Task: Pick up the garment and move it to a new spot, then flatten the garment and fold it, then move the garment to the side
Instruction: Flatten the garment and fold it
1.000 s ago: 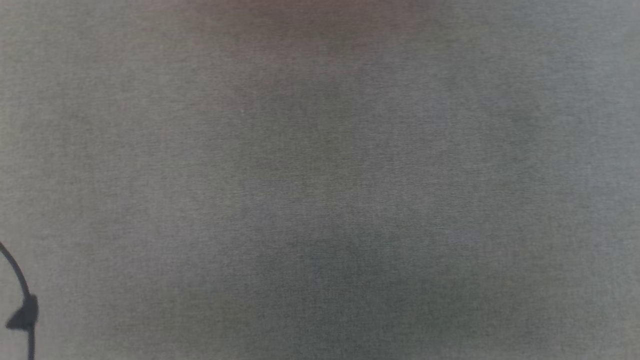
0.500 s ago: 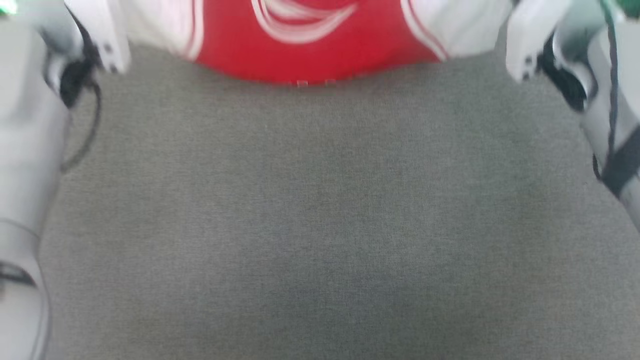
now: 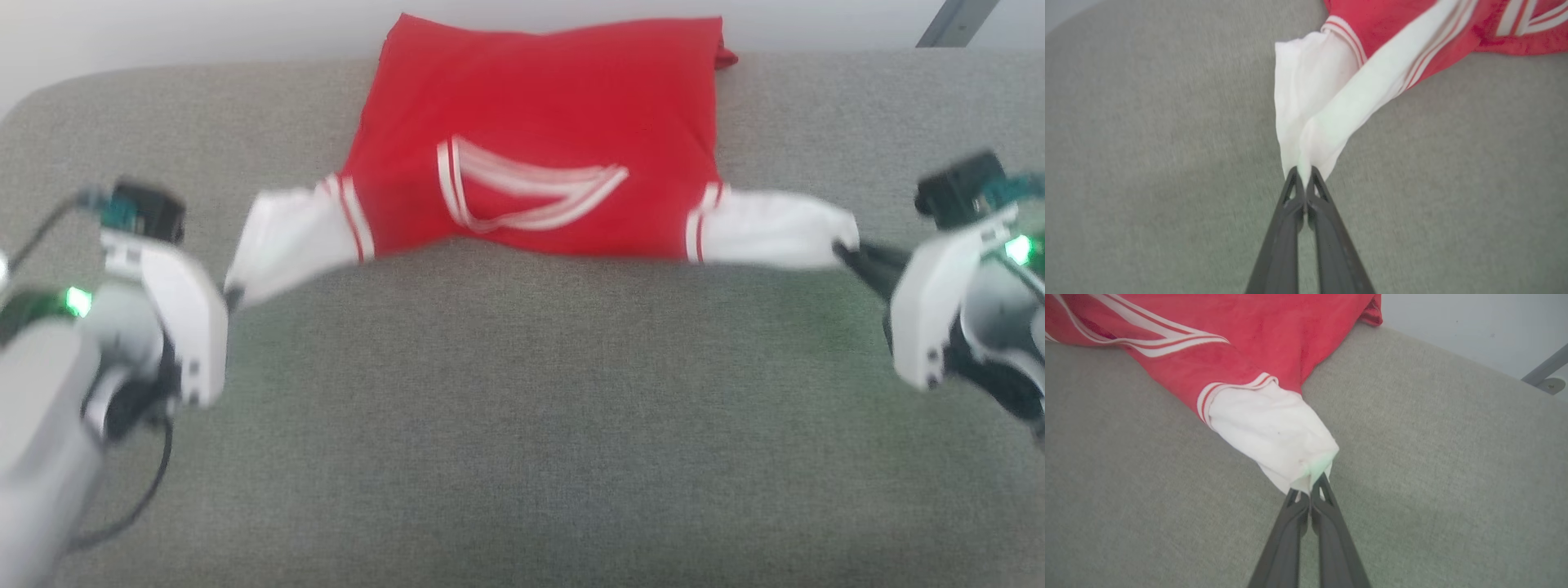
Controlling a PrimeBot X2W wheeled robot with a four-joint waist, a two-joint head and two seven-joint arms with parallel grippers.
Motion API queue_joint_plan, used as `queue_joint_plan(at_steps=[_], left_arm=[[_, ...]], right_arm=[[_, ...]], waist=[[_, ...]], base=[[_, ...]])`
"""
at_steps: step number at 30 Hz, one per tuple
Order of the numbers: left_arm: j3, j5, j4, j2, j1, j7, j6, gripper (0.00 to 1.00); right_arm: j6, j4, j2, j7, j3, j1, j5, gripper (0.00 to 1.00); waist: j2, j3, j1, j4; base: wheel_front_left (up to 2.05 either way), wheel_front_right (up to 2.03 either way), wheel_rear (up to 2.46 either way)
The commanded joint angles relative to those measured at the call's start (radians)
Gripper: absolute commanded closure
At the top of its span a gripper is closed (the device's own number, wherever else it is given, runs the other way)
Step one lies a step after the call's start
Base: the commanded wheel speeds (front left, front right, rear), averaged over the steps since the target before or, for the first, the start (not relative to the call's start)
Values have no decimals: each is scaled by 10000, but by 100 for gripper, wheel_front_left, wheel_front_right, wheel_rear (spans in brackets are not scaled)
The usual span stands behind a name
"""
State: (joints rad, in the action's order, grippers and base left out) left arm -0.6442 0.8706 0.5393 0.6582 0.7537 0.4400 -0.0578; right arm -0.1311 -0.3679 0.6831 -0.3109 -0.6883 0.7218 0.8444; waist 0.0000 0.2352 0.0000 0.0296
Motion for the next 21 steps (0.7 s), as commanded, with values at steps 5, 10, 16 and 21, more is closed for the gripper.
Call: queue_joint_plan(at_steps=[5,10,16,21], left_arm=[[216,559,-2590,1201,-2305,551,1188,100],[534,1261,-4809,2125,-4240,1020,2522,100],[656,1893,-6393,2782,-5812,1587,3823,100],[844,2084,-7124,3024,-6476,1482,4456,100]], right_arm=[[5,1259,690,-535,549,-1620,177,100],[5,2422,1228,-1457,1045,-3039,210,100],[5,3608,1750,-2634,1601,-4712,494,100],[5,4143,2025,-2961,2229,-5787,493,100]], waist=[[0,-77,0,-76],[0,-61,0,-131],[0,25,0,-92],[0,160,0,-91]], base=[[0,0,0],[0,0,0],[0,0,0],[0,0,0]])
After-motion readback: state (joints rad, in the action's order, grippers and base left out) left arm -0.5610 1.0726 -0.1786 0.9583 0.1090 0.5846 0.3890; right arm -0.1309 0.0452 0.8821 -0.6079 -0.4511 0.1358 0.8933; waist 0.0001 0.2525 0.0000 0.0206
